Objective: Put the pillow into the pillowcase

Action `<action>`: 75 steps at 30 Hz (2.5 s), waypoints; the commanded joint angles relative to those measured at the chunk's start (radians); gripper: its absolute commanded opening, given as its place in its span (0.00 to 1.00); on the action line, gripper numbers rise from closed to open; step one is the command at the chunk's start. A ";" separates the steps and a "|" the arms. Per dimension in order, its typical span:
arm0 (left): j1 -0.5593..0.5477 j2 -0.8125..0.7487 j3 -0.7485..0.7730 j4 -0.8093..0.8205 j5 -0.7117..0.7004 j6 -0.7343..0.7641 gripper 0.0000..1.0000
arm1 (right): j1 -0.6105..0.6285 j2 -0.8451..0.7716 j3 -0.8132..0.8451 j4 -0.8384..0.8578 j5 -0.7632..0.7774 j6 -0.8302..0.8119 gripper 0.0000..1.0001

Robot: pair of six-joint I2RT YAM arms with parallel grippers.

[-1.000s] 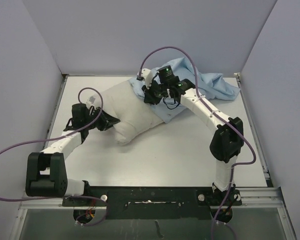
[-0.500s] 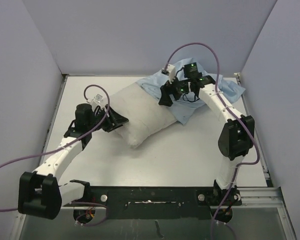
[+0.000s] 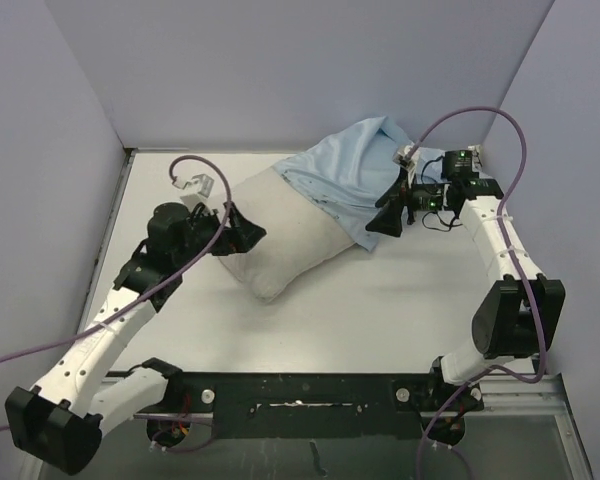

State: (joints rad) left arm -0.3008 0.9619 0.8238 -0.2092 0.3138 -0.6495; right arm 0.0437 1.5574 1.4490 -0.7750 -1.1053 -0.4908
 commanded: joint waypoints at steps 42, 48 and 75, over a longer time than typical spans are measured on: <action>-0.673 0.844 0.759 -0.508 -0.690 0.864 0.94 | -0.106 -0.134 -0.323 0.160 -0.069 0.144 0.98; -0.648 0.910 0.783 -0.514 -0.695 0.846 0.89 | -0.110 -0.128 -0.337 0.154 -0.057 0.125 0.98; -0.347 0.716 0.662 -0.271 0.145 0.468 0.00 | -0.004 -0.022 -0.386 0.271 0.385 0.094 0.99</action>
State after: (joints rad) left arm -0.6735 1.7737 1.4734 -0.5854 0.2394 -0.0578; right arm -0.0284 1.5032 1.0622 -0.5823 -0.8661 -0.3916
